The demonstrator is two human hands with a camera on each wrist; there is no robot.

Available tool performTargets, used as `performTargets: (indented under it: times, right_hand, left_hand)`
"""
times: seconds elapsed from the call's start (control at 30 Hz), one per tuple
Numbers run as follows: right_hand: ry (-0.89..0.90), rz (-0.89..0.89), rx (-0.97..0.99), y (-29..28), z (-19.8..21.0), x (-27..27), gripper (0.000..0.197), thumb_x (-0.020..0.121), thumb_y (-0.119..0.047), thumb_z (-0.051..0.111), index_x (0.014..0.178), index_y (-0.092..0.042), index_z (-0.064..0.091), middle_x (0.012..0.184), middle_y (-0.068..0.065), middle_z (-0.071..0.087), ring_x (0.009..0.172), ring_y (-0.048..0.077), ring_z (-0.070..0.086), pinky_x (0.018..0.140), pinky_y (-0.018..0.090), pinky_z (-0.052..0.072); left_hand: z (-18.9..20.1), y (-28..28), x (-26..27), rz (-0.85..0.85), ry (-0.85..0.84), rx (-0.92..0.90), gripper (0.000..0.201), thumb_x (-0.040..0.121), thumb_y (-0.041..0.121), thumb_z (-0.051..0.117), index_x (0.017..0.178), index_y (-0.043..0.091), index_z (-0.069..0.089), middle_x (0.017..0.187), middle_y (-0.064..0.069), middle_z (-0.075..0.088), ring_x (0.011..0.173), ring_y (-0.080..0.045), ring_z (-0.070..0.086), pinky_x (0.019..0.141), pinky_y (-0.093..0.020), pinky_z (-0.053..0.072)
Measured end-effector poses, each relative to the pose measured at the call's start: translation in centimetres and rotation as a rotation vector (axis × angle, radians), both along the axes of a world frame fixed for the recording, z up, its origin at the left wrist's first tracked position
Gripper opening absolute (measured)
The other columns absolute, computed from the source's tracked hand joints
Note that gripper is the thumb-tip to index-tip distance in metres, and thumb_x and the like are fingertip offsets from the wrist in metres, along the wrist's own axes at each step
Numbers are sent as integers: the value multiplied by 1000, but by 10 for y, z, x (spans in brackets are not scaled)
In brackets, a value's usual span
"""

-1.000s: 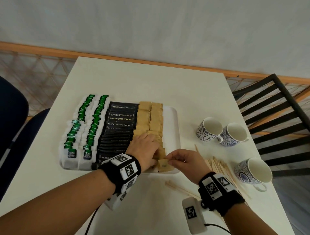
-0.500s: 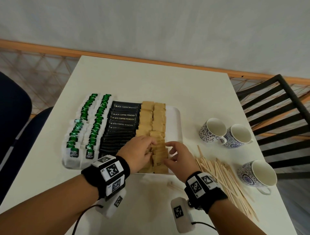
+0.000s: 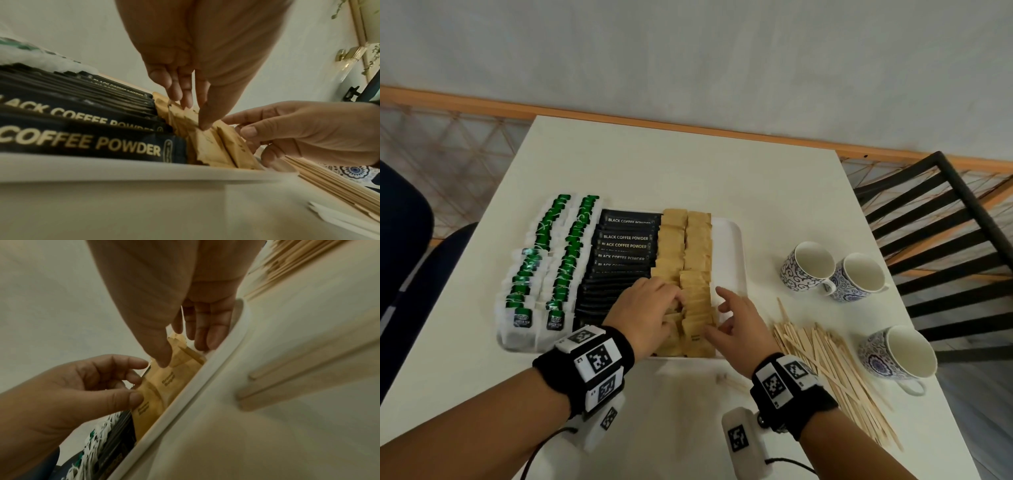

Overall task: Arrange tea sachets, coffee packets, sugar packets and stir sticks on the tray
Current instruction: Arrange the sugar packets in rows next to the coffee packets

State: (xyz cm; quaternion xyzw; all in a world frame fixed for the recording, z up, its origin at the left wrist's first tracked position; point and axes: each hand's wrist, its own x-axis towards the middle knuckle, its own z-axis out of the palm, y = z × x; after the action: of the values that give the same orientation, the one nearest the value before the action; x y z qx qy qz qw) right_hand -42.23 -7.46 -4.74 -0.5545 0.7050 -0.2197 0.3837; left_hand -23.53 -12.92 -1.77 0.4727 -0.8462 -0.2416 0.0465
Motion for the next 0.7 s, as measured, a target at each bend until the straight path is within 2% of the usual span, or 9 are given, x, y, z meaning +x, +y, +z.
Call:
performTargets:
  times: [0.1, 0.2, 0.3, 0.4, 0.5, 0.53, 0.6, 0.7]
  right_hand:
    - [39, 30, 30, -4, 2, 1, 72, 84, -31, 66, 146, -24, 31, 121, -8, 38, 79, 6, 55, 85, 24, 50]
    - [76, 78, 38, -5, 3, 2, 61, 85, -29, 64, 141, -20, 42, 114, -10, 37, 83, 7, 54, 84, 18, 47]
    - [68, 55, 43, -1, 3, 1, 63, 86, -30, 63, 143, -19, 39, 117, -9, 37, 84, 6, 54, 84, 17, 45]
    - [44, 24, 2, 12, 8, 1, 61, 87, -35, 61, 143, -23, 37, 120, -9, 37, 86, 2, 53, 83, 17, 48]
    - [99, 55, -107, 36, 12, -2, 53, 88, -32, 60, 138, -34, 41, 118, -13, 38, 92, -4, 48, 79, 8, 41]
    - [122, 67, -141, 45, 12, -4, 51, 88, -31, 61, 135, -37, 44, 117, -14, 39, 94, -5, 48, 79, 8, 41]
    - [159, 80, -192, 64, 10, -6, 46, 85, -31, 62, 130, -38, 50, 117, -14, 41, 98, -1, 48, 87, 17, 45]
    - [196, 65, -237, 88, 6, -8, 45, 82, -34, 61, 126, -33, 55, 120, -14, 42, 111, 4, 44, 100, 24, 39]
  left_hand:
    - [1, 0, 1, 23, -43, -28, 48, 82, 30, 63, 128, 31, 47, 124, 10, 44, 114, -14, 39, 95, -24, 34]
    - [2, 0, 3, 11, -112, -25, 55, 81, 34, 62, 132, 32, 41, 126, 9, 40, 115, -14, 37, 95, -24, 32]
    - [4, 2, 2, 15, -116, -37, 55, 82, 36, 60, 133, 32, 40, 126, 9, 40, 115, -14, 37, 95, -24, 32]
    - [7, 8, 0, 8, -72, -49, 50, 83, 41, 60, 129, 32, 44, 123, 10, 42, 113, -13, 38, 94, -24, 34]
    - [13, 20, -5, -36, 16, -6, 36, 87, 37, 60, 121, 30, 51, 116, 11, 45, 111, -11, 40, 94, -24, 37]
    - [16, 25, -7, -61, 44, 26, 31, 87, 35, 60, 117, 30, 54, 112, 12, 46, 109, -10, 42, 93, -25, 39]
    - [19, 35, -11, -116, 103, 88, 21, 87, 31, 61, 108, 30, 59, 102, 15, 46, 99, -6, 45, 89, -28, 43]
    - [17, 50, -17, -210, 148, 146, 15, 89, 34, 60, 103, 31, 61, 93, 22, 44, 88, 1, 45, 83, -19, 41]
